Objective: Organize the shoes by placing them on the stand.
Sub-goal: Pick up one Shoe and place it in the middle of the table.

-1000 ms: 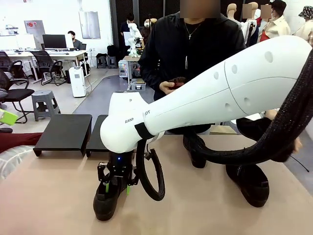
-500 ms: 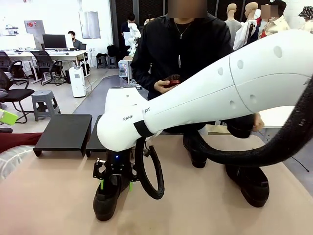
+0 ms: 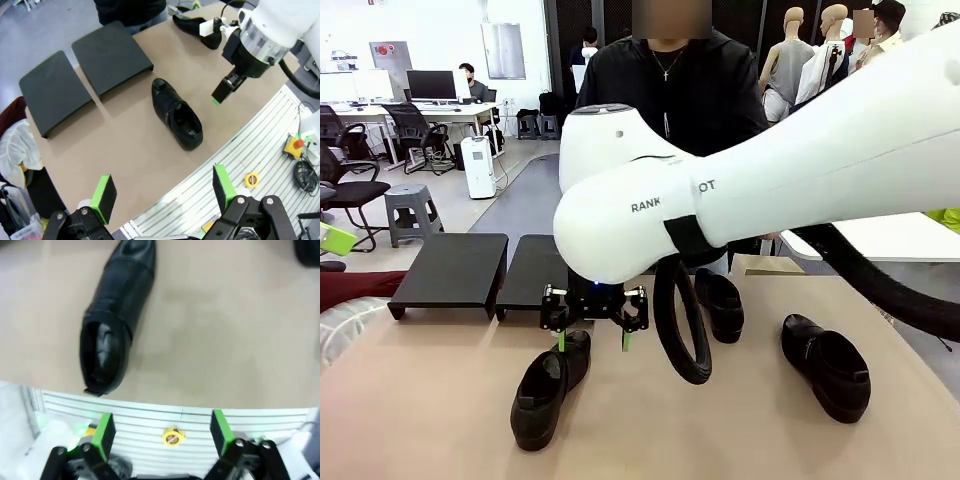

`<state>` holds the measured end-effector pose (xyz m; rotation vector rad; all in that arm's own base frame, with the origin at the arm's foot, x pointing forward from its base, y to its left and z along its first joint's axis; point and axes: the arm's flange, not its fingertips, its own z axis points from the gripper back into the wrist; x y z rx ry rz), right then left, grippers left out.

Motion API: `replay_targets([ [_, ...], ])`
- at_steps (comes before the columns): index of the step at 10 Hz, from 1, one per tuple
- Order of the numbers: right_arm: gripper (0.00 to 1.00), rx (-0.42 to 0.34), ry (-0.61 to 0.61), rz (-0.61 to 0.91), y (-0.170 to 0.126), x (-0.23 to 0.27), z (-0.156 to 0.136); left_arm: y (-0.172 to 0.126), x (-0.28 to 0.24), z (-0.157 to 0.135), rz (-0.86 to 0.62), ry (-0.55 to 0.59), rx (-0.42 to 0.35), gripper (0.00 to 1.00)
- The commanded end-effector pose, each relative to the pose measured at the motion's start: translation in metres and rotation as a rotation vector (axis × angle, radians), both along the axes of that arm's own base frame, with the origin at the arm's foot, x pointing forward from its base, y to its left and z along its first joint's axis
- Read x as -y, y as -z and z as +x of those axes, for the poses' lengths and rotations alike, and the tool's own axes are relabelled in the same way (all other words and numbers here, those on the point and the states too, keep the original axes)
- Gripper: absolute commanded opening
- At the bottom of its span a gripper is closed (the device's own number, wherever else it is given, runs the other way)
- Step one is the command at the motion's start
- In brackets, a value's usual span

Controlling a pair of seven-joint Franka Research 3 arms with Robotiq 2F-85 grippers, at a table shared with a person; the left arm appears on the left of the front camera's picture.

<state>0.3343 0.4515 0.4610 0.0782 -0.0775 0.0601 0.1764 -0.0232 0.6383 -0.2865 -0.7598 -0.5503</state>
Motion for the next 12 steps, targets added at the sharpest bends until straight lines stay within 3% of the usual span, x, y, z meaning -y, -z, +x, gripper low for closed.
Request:
replay_targets([
  [1, 1.0, 0.004, -0.217, -0.024, 0.03, -0.065, -0.006, 0.001, 0.0, 0.001, -0.01, 0.005, 0.006, 1.0],
  [3, 1.0, 0.022, -0.431, -0.128, 0.04, -0.117, -0.042, 0.001, 0.0, 0.001, -0.01, 0.005, 0.006, 1.0],
  [4, 1.0, 0.018, -0.439, -0.166, 0.042, -0.114, -0.052, 0.001, 0.0, 0.001, -0.01, 0.005, 0.006, 1.0],
  [6, 1.0, 0.031, -0.312, -0.189, 0.037, -0.073, -0.045, 0.001, 0.0, 0.001, -0.01, 0.005, 0.006, 1.0],
  [7, 1.0, 0.036, -0.243, -0.187, 0.029, -0.042, -0.041, 0.001, 0.0, 0.001, -0.01, 0.005, 0.006, 1.0],
  [9, 1.0, 0.044, -0.237, -0.132, -0.014, 0.059, -0.045, 0.001, 0.0, 0.001, -0.01, 0.005, 0.006, 1.0],
  [11, 1.0, -0.129, -0.402, 0.135, -0.062, 0.189, -0.052, 0.001, 0.0, 0.001, -0.01, 0.005, 0.006, 1.0],
  [12, 1.0, -0.133, -0.325, 0.245, -0.074, 0.244, -0.054, 0.001, 0.0, 0.001, -0.01, 0.005, 0.006, 1.0],
])
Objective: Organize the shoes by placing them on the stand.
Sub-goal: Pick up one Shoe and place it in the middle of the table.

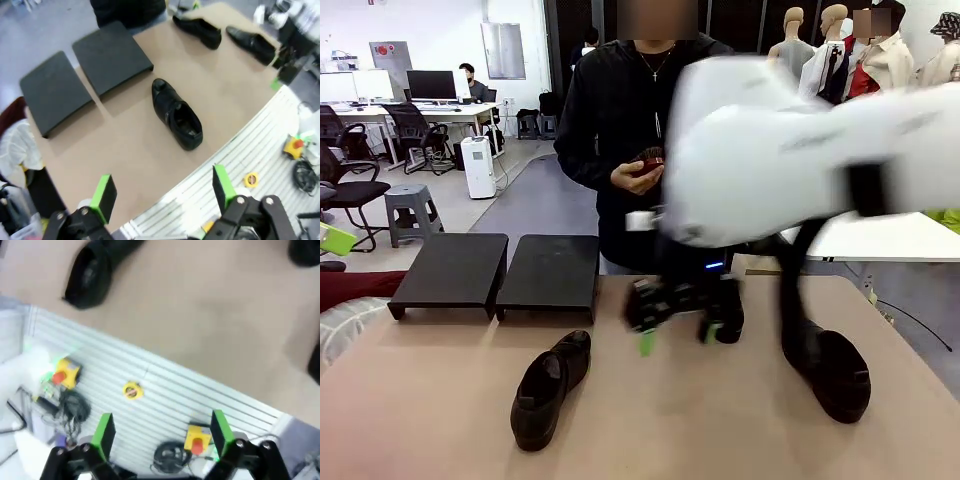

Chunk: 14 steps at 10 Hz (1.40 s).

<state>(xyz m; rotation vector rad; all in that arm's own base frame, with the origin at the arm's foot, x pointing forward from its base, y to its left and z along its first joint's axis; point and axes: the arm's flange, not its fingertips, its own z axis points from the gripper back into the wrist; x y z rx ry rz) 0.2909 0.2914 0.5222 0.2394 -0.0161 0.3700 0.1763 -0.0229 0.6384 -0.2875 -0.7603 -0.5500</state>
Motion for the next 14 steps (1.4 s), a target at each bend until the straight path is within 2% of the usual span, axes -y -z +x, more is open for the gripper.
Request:
replay_targets([
  [1, 1.0, -0.104, 0.124, 0.151, -0.018, 0.137, -0.013, 0.001, 0.0, 0.001, -0.009, 0.005, 0.005, 1.0],
  [2, 1.0, -0.054, 0.217, 0.22, -0.016, 0.189, -0.021, 0.001, 0.0, 0.001, -0.009, 0.005, 0.005, 1.0],
  [3, 1.0, -0.003, 0.363, 0.36, -0.006, 0.239, -0.034, 0.001, 0.0, 0.001, -0.009, 0.005, 0.005, 1.0],
  [4, 1.0, 0.107, 0.383, 0.634, 0.01, 0.28, -0.053, 0.001, 0.0, 0.001, -0.009, 0.005, 0.005, 1.0],
  [5, 1.0, 0.157, 0.473, 0.79, 0.032, 0.306, -0.067, 0.001, 0.0, 0.001, -0.009, 0.005, 0.005, 1.0],
  [6, 1.0, 0.145, 0.519, 0.844, 0.05, 0.314, -0.071, 0.001, 0.0, 0.001, -0.009, 0.005, 0.005, 1.0],
  [8, 1.0, 0.131, 0.477, 0.793, 0.075, 0.3, -0.054, 0.001, 0.0, 0.001, -0.009, 0.005, 0.005, 1.0],
  [9, 1.0, 0.092, 0.551, 0.776, -0.025, 0.359, -0.044, 0.001, 0.0, 0.001, -0.009, 0.005, 0.005, 1.0],
  [14, 1.0, 0.092, 0.551, 0.776, -0.025, 0.359, -0.044, 0.001, 0.0, 0.001, -0.009, 0.005, 0.005, 1.0],
])
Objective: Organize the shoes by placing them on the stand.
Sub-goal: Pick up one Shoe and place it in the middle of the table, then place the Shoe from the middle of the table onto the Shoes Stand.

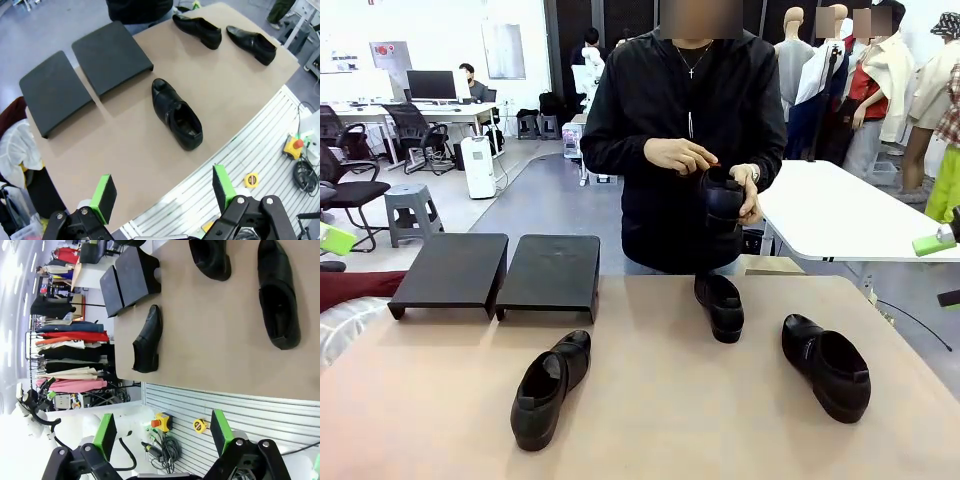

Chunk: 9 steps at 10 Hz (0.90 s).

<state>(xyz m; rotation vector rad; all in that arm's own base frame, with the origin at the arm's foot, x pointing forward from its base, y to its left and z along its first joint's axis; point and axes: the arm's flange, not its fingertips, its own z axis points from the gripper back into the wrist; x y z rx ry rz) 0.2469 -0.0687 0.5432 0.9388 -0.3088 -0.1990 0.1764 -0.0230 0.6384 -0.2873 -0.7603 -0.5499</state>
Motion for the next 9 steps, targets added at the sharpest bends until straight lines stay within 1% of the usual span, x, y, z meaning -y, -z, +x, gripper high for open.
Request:
replay_targets([
  [1, 1.0, 0.009, -0.003, 0.021, -0.0039, -0.0009, -0.0001, 0.0011, -0.0001, 0.0012, -0.009, 0.005, 0.005, 1.0],
  [9, 1.0, 0.009, -0.003, 0.021, -0.0039, -0.0009, -0.0001, 0.0011, -0.0001, 0.0012, -0.009, 0.005, 0.005, 1.0],
])
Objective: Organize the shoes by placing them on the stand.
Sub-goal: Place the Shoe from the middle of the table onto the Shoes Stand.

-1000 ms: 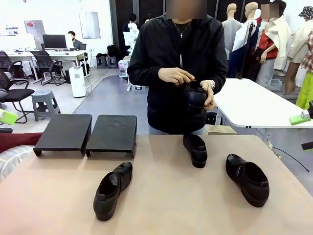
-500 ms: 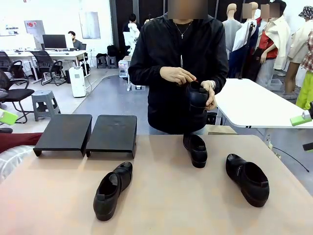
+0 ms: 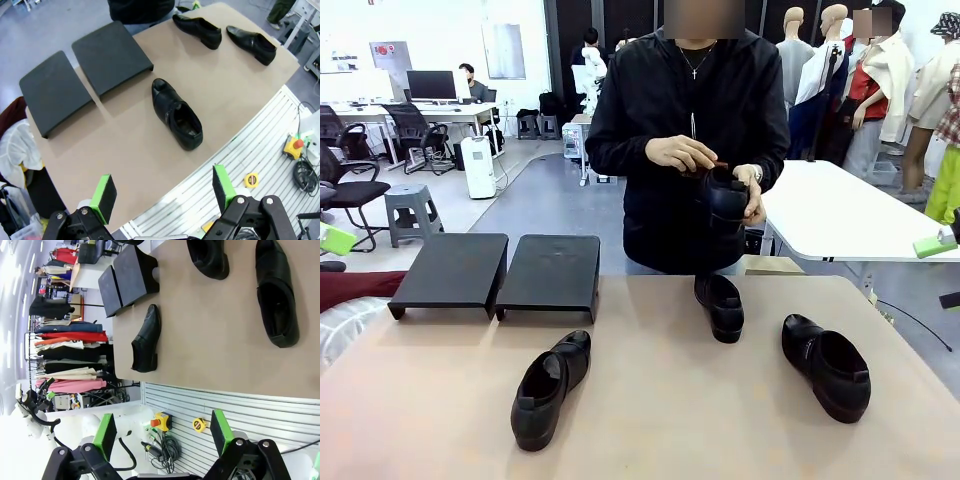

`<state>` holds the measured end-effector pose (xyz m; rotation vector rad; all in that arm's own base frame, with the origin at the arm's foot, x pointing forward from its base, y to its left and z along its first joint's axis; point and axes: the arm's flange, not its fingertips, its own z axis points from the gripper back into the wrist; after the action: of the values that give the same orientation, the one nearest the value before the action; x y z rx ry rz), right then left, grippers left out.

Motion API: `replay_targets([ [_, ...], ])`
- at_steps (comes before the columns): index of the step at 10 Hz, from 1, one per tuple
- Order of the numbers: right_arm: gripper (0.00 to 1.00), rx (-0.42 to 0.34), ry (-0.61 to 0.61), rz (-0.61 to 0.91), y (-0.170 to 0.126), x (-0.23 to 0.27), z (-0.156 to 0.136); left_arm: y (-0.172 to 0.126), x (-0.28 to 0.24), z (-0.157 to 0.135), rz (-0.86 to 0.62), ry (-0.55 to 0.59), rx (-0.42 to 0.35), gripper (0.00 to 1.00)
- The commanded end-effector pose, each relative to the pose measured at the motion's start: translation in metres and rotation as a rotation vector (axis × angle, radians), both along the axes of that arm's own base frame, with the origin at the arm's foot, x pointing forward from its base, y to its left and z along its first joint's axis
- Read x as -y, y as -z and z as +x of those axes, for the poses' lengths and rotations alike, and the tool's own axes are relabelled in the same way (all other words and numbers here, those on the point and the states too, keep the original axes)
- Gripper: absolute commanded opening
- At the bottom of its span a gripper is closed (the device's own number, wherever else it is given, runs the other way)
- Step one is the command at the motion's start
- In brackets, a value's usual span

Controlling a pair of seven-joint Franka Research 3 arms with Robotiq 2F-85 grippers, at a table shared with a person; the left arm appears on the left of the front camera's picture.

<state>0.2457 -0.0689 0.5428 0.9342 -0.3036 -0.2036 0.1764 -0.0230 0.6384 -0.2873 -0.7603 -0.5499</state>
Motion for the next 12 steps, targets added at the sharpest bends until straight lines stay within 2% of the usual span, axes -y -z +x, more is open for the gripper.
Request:
replay_targets([
  [1, 1.0, 0.016, -0.005, 0.024, -0.004, -0.001, 0.001, 0.0, 0.0, 0.0, 0.0, 0.0, 0.0, 1.0],
  [2, 1.0, 0.016, -0.005, 0.024, -0.004, -0.001, 0.001, 0.009, 0.054, 0.012, 0.107, -0.037, -0.104, 1.0],
  [3, 1.0, 0.016, -0.005, 0.024, -0.004, -0.001, 0.001, 0.026, 0.099, 0.03, 0.158, 0.028, -0.206, 1.0],
  [4, 1.0, 0.016, -0.005, 0.024, -0.004, -0.001, 0.001, 0.043, 0.134, 0.055, 0.226, -0.207, -0.252, 1.0],
  [5, 1.0, 0.016, -0.005, 0.024, -0.004, -0.001, 0.001, 0.055, 0.163, 0.075, 0.258, -0.252, -0.296, 1.0],
  [6, 1.0, 0.016, -0.005, 0.024, -0.004, -0.001, 0.001, 0.071, 0.196, 0.089, 0.341, -0.292, -0.324, 1.0],
  [8, 1.0, 0.016, -0.005, 0.024, -0.004, -0.001, 0.001, 0.101, 0.257, 0.094, 0.436, -0.258, -0.286, 1.0],
  [9, 1.0, 0.016, -0.005, 0.024, -0.004, -0.001, 0.001, 0.116, 0.276, 0.101, 0.433, -0.196, -0.321, 1.0],
  [10, 1.0, 0.016, -0.005, 0.024, -0.004, -0.001, 0.001, 0.113, 0.276, 0.109, 0.366, -0.144, -0.363, 1.0],
  [11, 1.0, 0.016, -0.005, 0.024, -0.004, -0.001, 0.001, 0.119, 0.266, 0.09, 0.418, -0.219, -0.312, 1.0],
  [12, 1.0, 0.016, -0.005, 0.024, -0.004, -0.001, 0.001, 0.119, 0.266, 0.09, 0.418, -0.219, -0.312, 1.0],
])
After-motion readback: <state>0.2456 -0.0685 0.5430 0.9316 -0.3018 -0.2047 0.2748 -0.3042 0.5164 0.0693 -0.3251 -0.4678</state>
